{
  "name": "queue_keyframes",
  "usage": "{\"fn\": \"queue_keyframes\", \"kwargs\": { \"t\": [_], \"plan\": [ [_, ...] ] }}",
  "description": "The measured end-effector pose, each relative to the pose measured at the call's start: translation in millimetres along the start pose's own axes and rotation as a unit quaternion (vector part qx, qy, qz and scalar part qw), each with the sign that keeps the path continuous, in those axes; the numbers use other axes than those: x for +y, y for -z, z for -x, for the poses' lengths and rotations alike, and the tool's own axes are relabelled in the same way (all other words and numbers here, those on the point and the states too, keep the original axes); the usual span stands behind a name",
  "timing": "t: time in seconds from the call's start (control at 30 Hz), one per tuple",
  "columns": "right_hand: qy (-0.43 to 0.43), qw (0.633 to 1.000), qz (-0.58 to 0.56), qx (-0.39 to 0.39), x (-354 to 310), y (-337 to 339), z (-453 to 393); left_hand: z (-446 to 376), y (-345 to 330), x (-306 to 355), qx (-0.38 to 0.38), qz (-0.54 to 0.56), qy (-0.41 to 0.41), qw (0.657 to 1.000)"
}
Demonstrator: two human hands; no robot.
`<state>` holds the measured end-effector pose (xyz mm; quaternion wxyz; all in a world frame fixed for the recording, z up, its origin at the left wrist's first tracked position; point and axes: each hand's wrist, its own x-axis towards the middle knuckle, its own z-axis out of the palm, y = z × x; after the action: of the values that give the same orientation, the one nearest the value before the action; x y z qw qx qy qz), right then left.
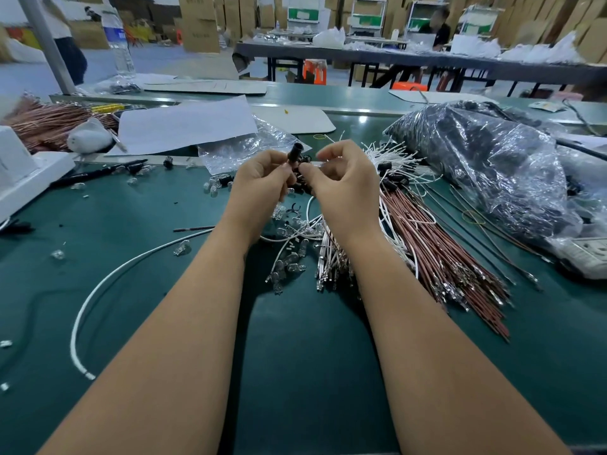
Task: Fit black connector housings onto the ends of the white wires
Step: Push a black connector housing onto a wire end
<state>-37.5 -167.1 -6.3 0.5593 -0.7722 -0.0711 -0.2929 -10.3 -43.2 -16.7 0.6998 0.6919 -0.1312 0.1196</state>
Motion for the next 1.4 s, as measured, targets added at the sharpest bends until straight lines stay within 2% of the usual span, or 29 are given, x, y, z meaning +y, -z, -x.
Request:
{"fn": "queue_keyframes", "kwargs": {
  "t": [0.1, 0.23, 0.33, 0.47, 0.9, 1.4],
  "plan": [
    [-0.064, 0.995, -0.073, -0.002, 1.3, 4.6, -3.0, 0.8, 0.5, 2.6, 0.006, -0.048, -0.001, 0.999],
    [-0.14, 0.971, -0.194, -0.007, 0.8, 9.1, -4.1, 3.7, 1.8, 6.0, 0.001, -0.071, -0.008, 0.997],
    [-0.186, 0.951, -0.246, 0.003, 0.0, 11.0, -4.4, 4.5, 2.6, 3.2, -0.002, -0.119, -0.007, 0.993],
    [-0.231, 0.925, -0.302, 0.008, -0.5, 12.4, -6.9, 4.9, 1.6, 2.2, -0.023, -0.13, -0.014, 0.991],
    [-0.188, 0.956, -0.226, 0.017, 3.3, 11.6, -7.3, 6.2, -1.0, 3.9, -0.032, -0.138, -0.031, 0.989],
    [-0.2, 0.96, -0.194, 0.015, 4.8, 9.3, -9.6, 6.6, -0.8, 3.4, -0.018, -0.139, -0.026, 0.99]
  ]
}}
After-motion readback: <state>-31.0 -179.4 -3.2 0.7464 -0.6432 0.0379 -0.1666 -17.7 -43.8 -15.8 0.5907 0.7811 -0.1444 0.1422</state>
